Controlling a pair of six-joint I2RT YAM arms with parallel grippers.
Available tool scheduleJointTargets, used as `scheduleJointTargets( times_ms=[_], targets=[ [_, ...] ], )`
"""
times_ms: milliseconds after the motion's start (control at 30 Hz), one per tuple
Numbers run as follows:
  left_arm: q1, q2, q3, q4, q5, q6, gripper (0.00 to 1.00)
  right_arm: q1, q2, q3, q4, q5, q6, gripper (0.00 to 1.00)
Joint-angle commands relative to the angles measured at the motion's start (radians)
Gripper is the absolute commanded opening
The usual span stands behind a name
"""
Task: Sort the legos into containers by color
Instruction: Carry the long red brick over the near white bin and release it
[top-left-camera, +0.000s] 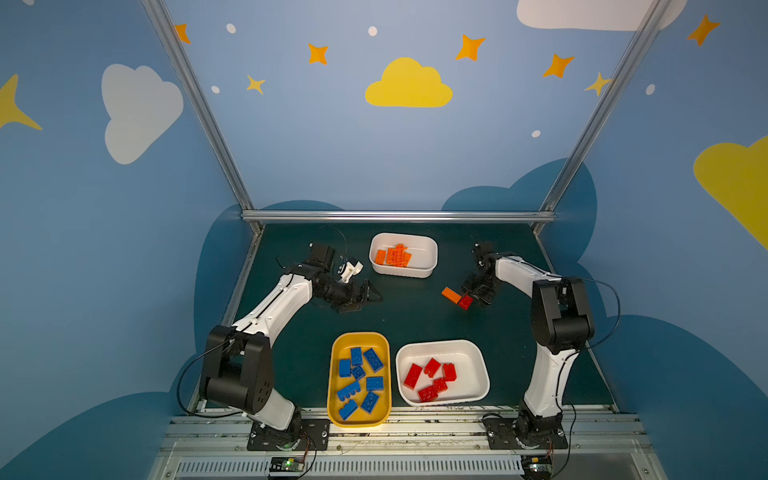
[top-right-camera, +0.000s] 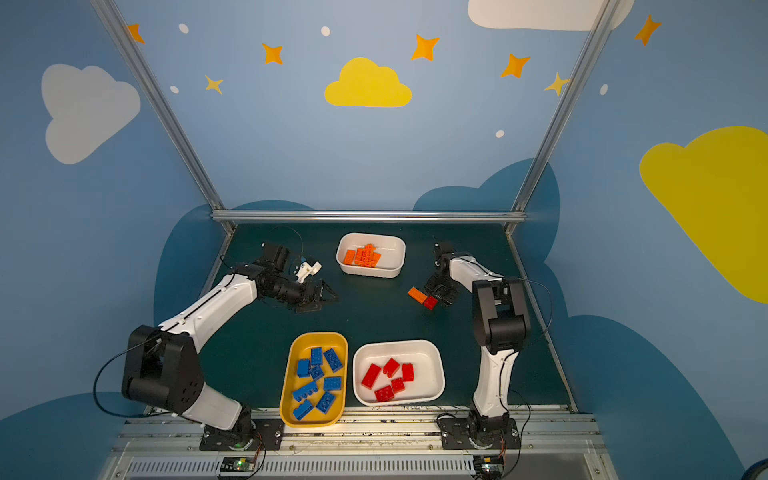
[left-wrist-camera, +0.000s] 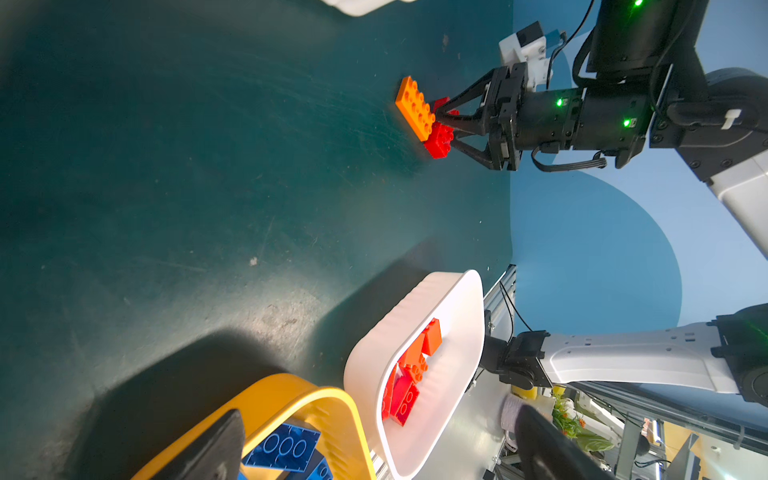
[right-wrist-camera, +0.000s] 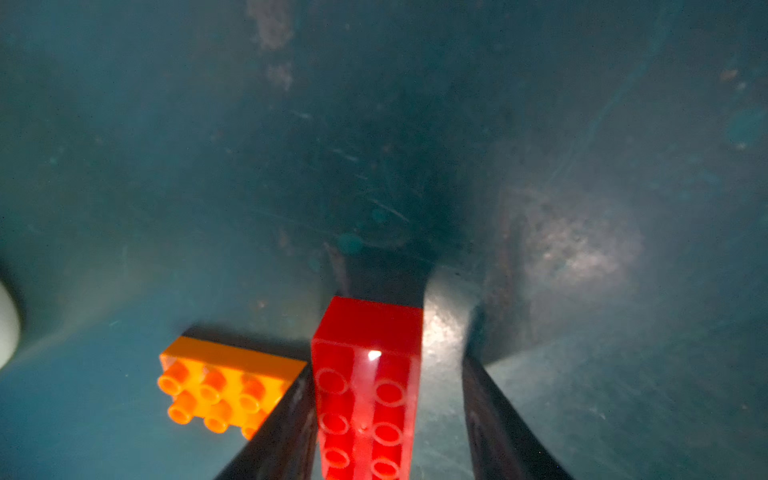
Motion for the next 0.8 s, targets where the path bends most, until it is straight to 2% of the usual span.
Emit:
scheduleJointTargets(
  times_ms=[0, 267, 533, 767],
  targets=[
    [0.007, -0.032, -0.012, -0.016, 0.012, 0.024, 1.0, 0.007, 0.029, 0.024, -0.045, 0.038, 0.004, 0.49],
    [0.017, -0.053, -0.035, -0.022, 0.014, 0.035, 1.0, 0.011, -0.022, -0.008, -0.053, 0.052, -0.029, 0.24],
    [0.019, -0.05, -0.025, -0.019, 0.043, 0.03, 1.0, 0.068, -0.294, -0.13, -0.124, -0.055, -0.182, 0.22],
    [0.016, -0.053, -0.028, 0.009, 0.08, -0.006, 1.0, 0.215, -0.609, -0.29, -0.28, -0.183, -0.248, 0.21]
  ],
)
